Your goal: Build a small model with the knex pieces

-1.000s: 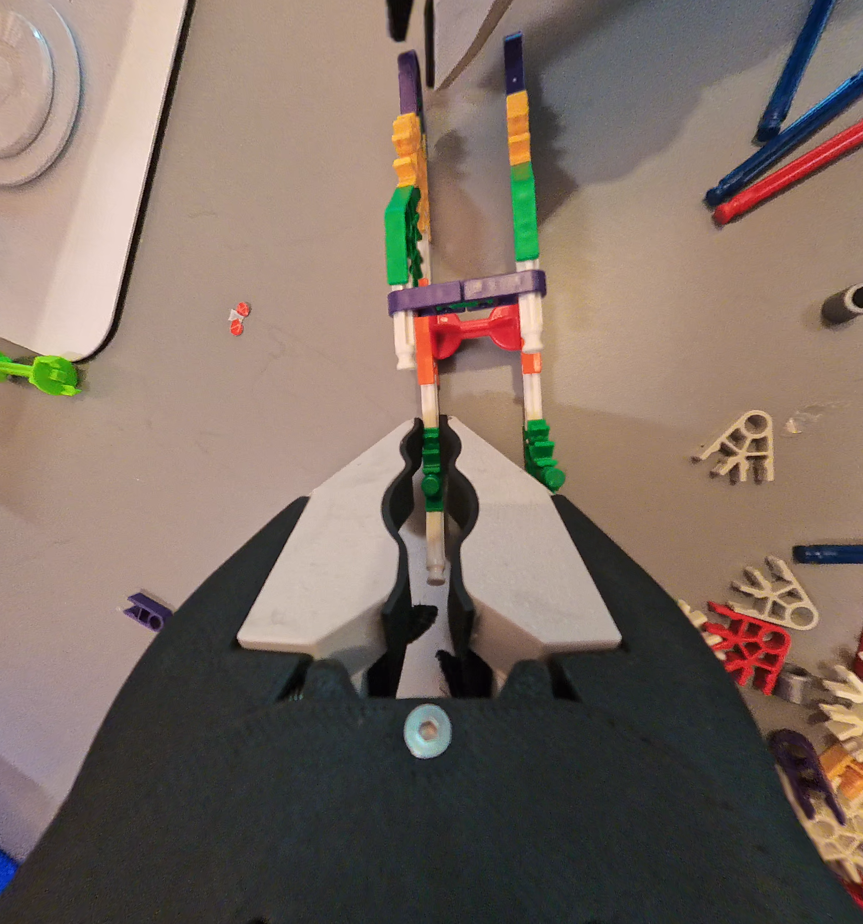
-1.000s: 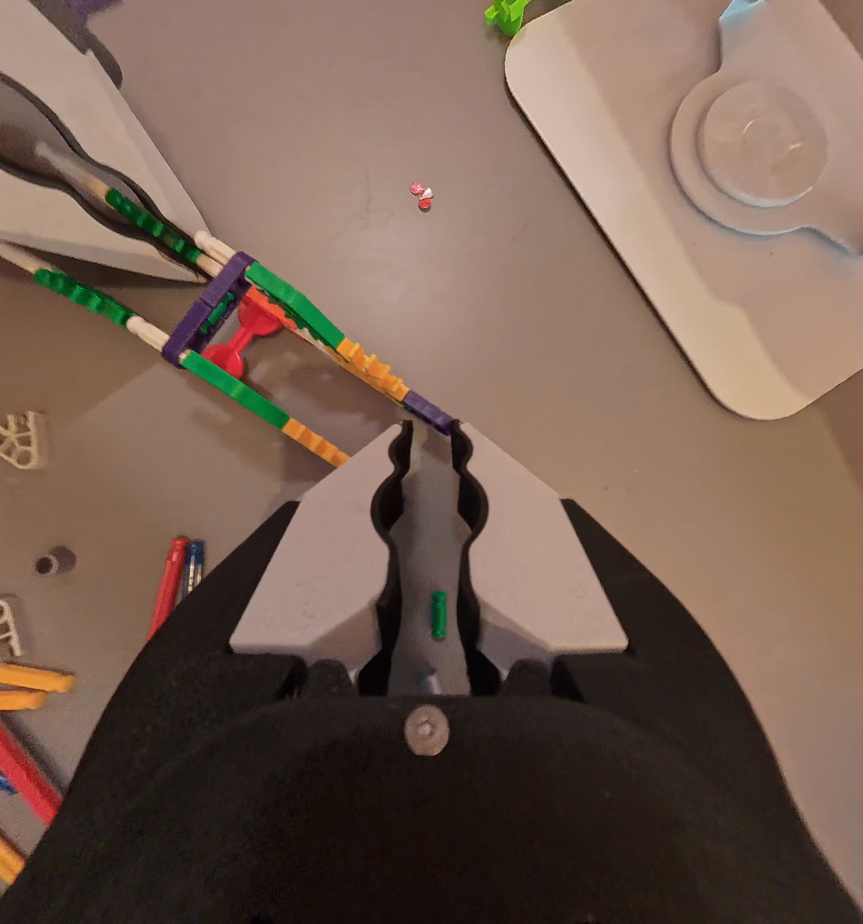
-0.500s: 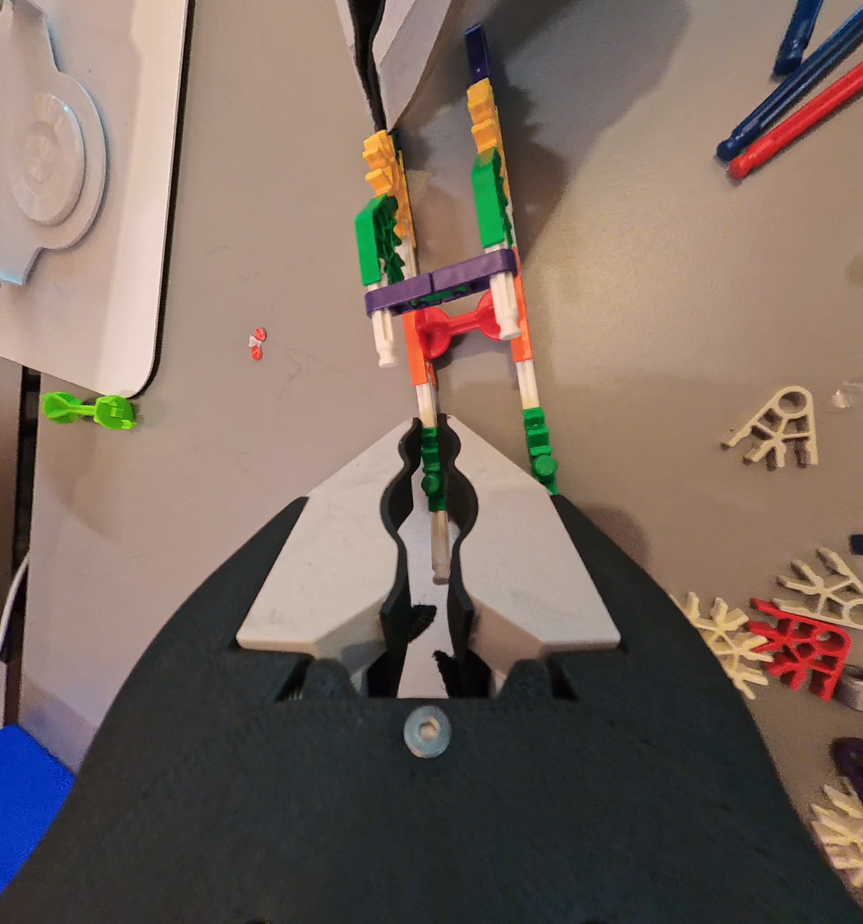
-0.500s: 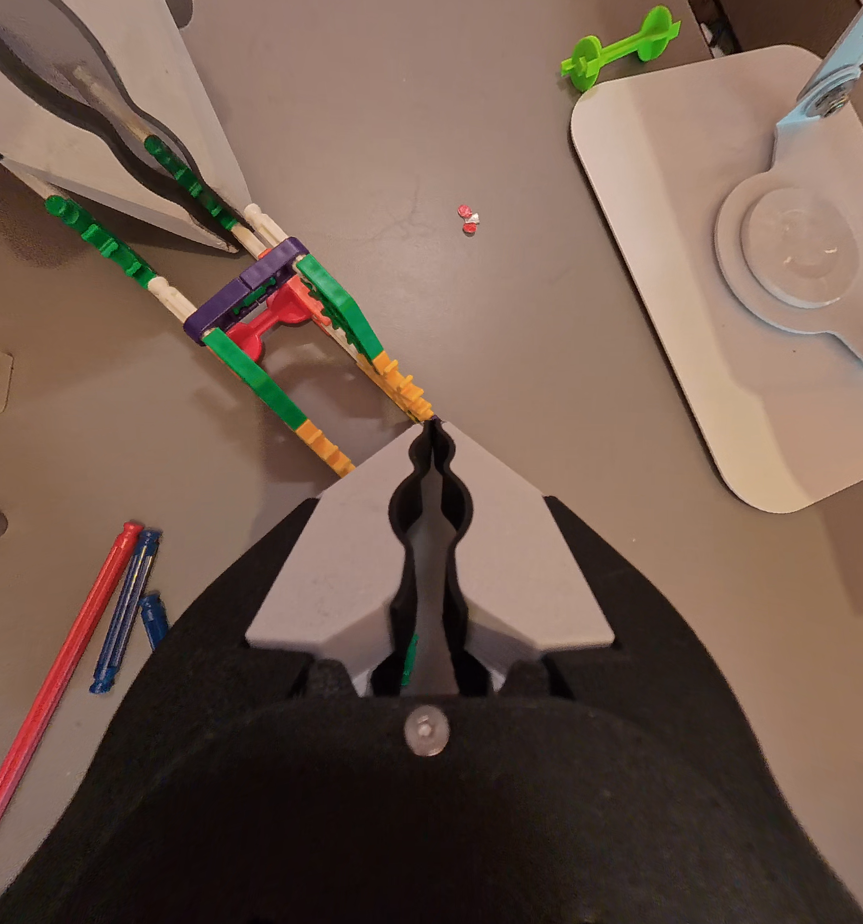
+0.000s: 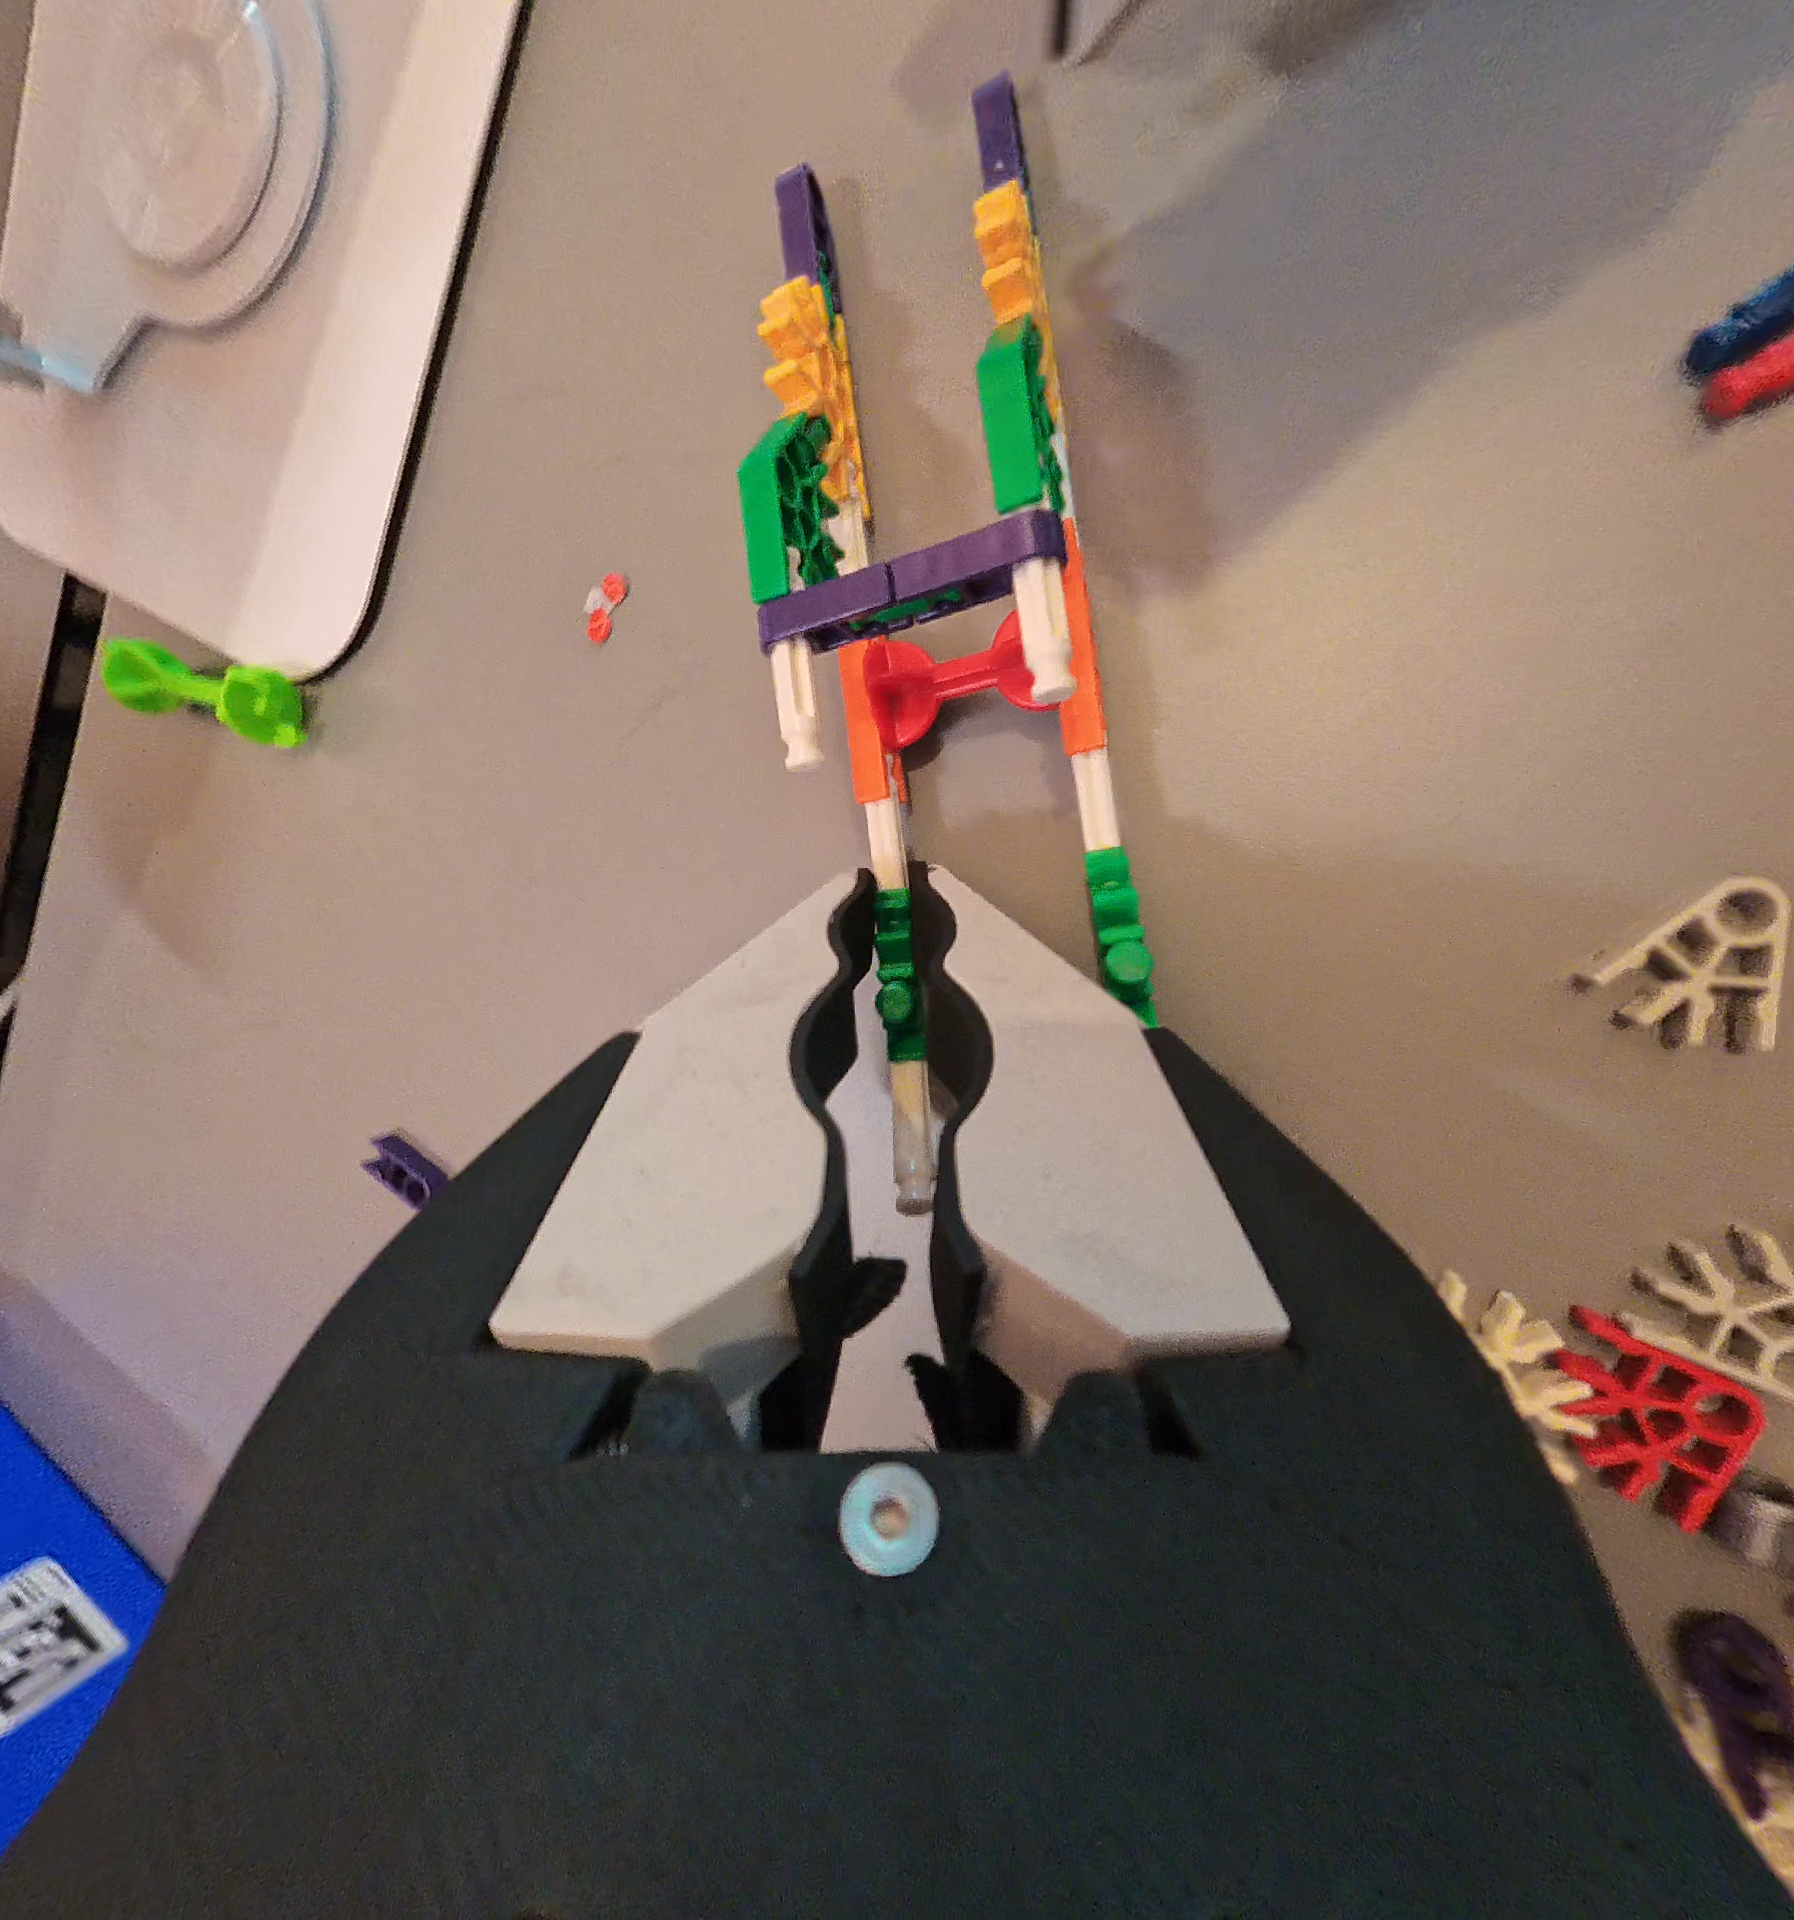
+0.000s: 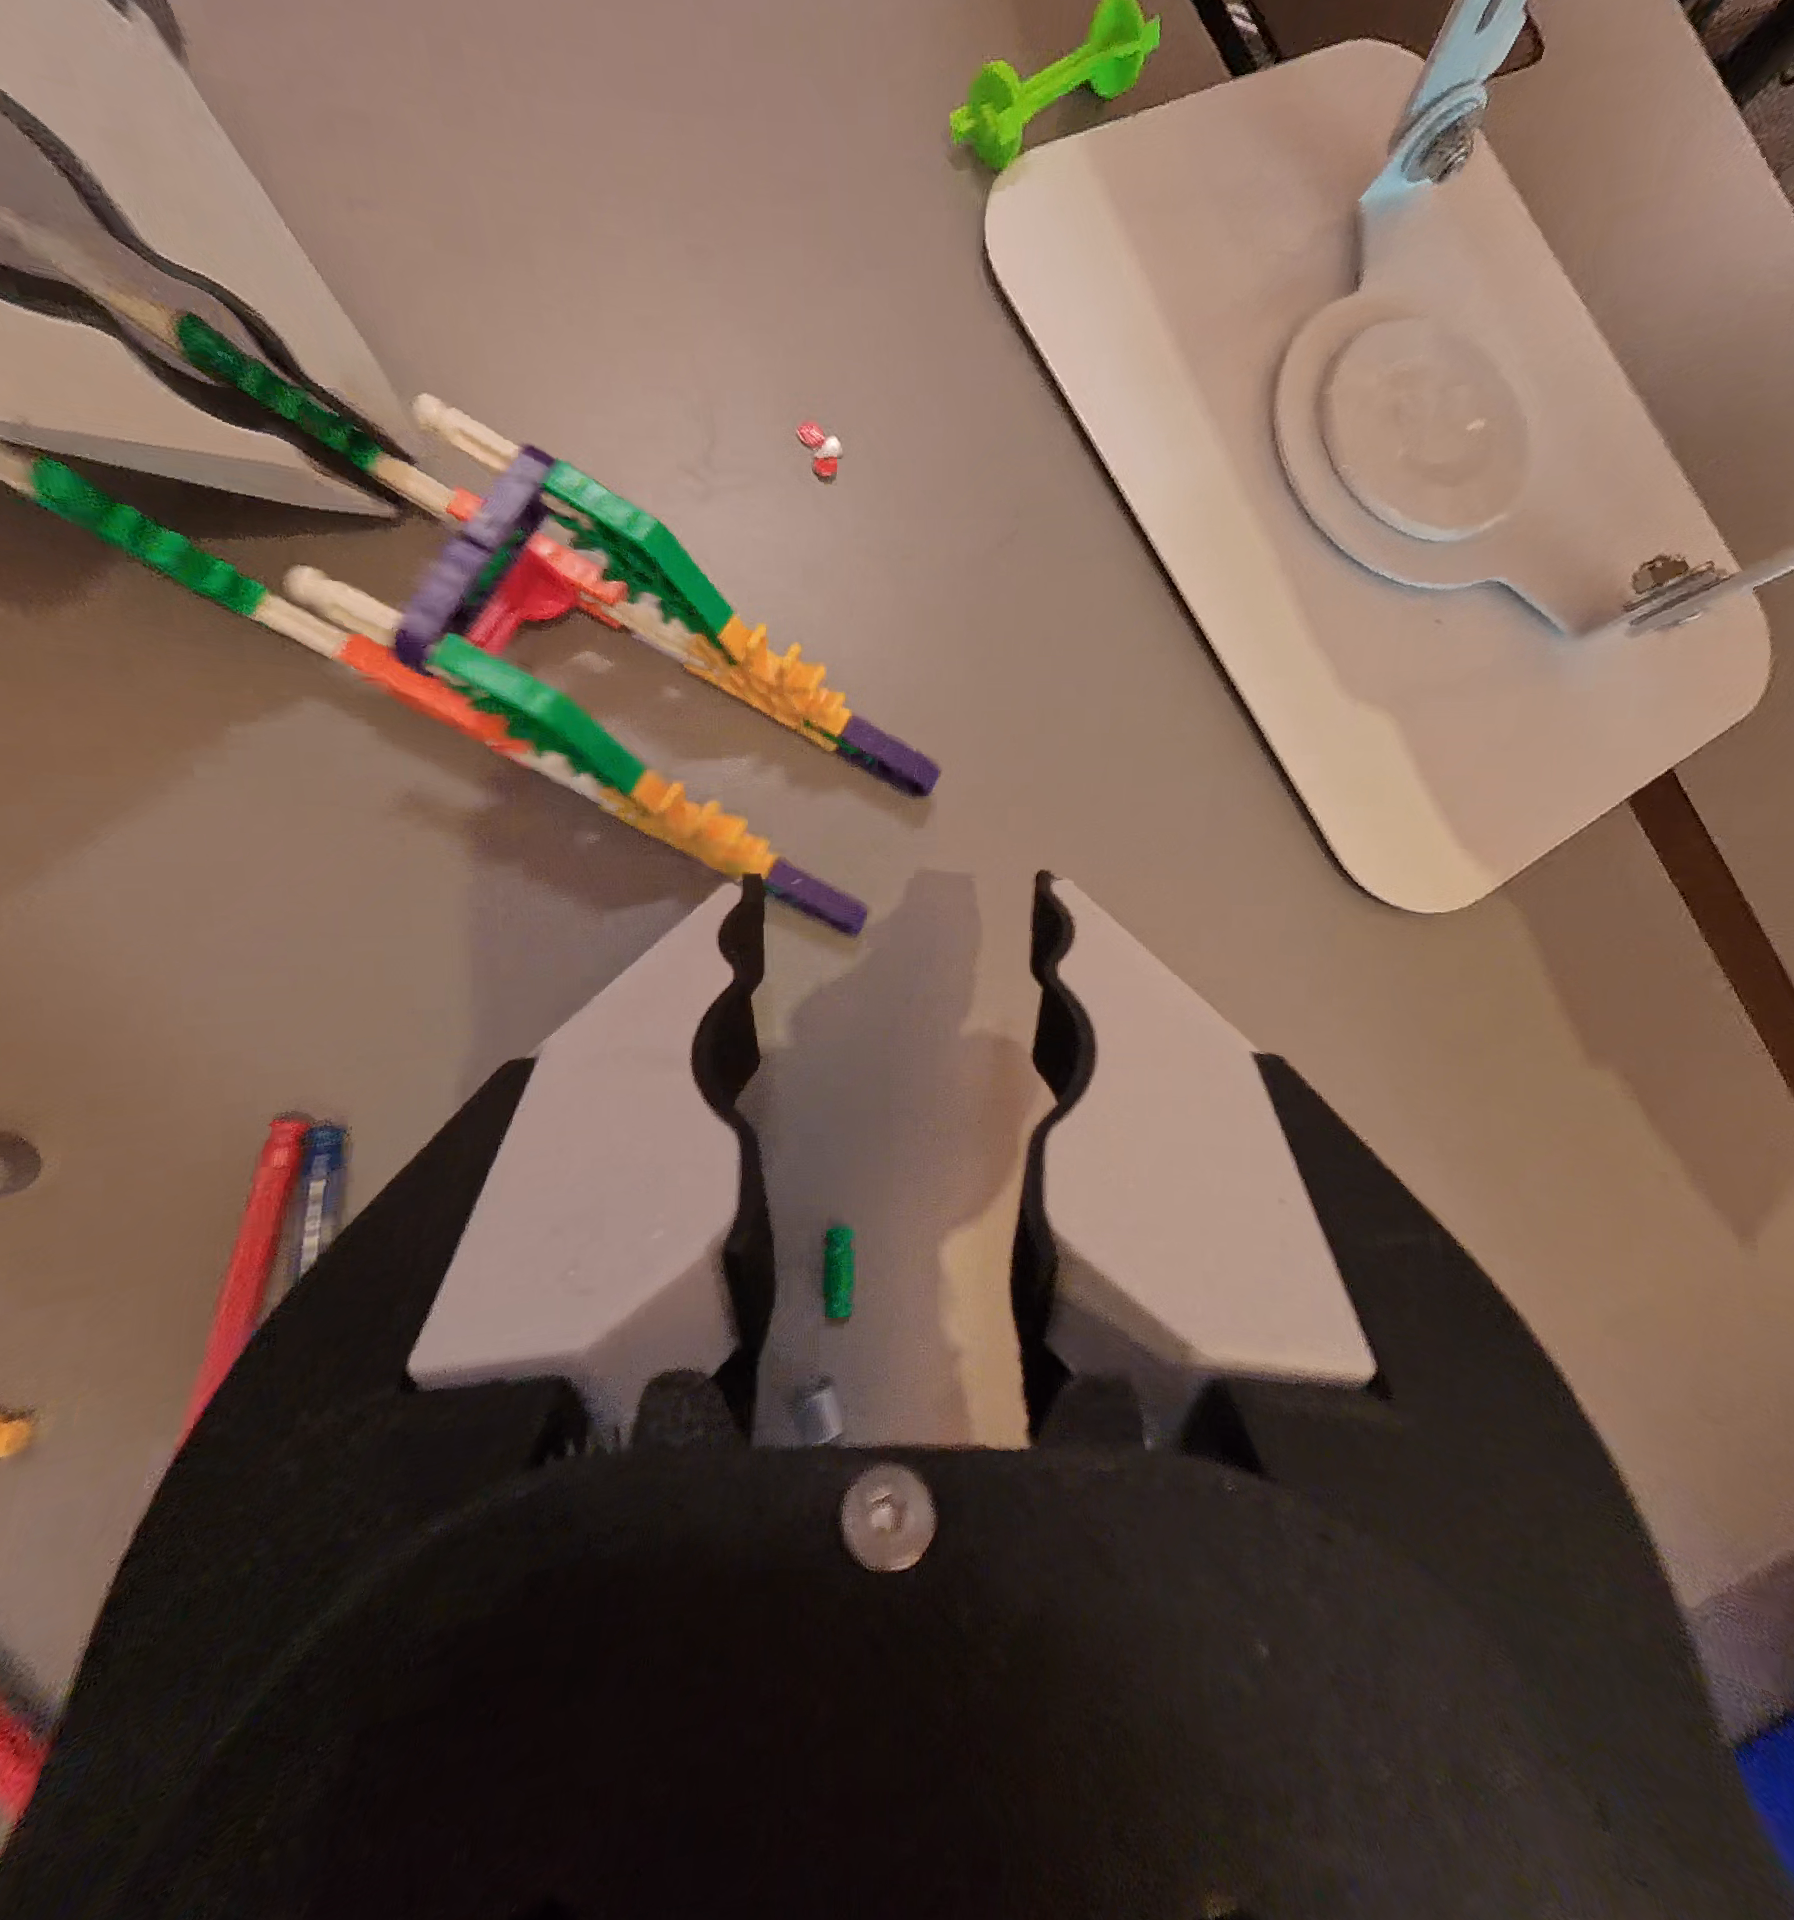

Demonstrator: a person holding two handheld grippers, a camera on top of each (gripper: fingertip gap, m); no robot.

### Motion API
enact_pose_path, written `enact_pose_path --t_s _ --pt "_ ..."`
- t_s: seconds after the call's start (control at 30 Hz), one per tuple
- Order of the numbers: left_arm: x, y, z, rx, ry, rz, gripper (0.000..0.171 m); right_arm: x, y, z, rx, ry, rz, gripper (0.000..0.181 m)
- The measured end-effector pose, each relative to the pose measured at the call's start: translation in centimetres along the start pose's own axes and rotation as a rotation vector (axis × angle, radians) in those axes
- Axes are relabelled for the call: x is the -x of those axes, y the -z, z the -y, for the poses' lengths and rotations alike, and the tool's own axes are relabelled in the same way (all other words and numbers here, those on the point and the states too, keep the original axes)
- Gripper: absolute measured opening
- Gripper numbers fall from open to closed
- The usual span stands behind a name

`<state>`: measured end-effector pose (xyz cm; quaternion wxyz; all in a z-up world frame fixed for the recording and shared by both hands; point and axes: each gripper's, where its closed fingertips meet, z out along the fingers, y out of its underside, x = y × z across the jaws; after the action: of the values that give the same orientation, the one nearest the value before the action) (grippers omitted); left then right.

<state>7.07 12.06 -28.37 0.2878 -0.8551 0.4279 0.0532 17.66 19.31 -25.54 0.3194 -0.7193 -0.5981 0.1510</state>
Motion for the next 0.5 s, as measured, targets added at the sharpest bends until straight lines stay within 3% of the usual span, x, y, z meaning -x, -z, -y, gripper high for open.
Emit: enact_pose_path --t_s 0.13,0.27,0.5 --pt "-0.3 0.1 -0.6 0.009 0.147 0.003 0.003 2.1 1.1 -0.2 0.018 -0.141 0.064 0.050" --pt "-2.1 0.7 -0.4 -0.009 0.283 -0.071 0.017 5.6 0.6 -0.7 0.054 -0.270 0.167 0.079" --pt "-4.7 1.6 0.6 -0.049 0.387 -0.173 0.033 8.4 -0.1 0.7 -0.020 -0.371 0.207 0.080"
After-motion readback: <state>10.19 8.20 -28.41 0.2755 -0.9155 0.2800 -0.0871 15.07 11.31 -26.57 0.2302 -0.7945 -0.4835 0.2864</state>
